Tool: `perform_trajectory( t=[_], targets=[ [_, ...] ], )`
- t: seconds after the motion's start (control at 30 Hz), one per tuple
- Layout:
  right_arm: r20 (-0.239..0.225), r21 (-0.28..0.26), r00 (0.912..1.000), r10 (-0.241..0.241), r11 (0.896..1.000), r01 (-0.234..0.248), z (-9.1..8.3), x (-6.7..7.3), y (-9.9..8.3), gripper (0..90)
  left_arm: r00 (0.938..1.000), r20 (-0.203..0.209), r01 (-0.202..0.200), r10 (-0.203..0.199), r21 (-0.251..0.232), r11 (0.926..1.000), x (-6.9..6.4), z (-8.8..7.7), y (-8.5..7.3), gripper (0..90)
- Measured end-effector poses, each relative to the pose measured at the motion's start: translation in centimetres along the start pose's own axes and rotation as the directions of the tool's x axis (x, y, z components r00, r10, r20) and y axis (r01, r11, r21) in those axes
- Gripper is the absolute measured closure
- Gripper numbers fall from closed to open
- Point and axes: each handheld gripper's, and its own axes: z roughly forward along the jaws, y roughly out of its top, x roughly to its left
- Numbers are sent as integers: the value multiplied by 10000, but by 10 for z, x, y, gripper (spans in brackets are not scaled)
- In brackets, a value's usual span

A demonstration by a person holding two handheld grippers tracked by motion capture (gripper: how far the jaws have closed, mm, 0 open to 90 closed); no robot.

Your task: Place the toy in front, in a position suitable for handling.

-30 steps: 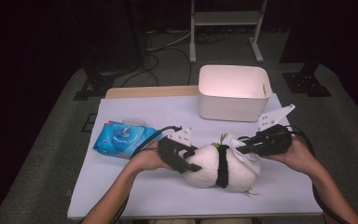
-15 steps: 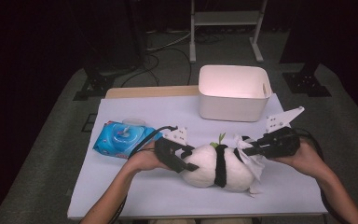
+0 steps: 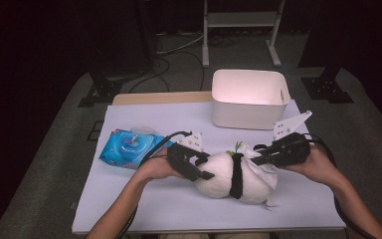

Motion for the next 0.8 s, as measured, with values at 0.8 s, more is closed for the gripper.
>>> perform_trajectory(
  t=[0.8],
  targets=[
    [23, 259, 9999, -140, 9996, 140, 1, 4, 4, 793, 10000, 34, 81, -80, -28, 10000, 0, -1, 1, 362]
  ],
)
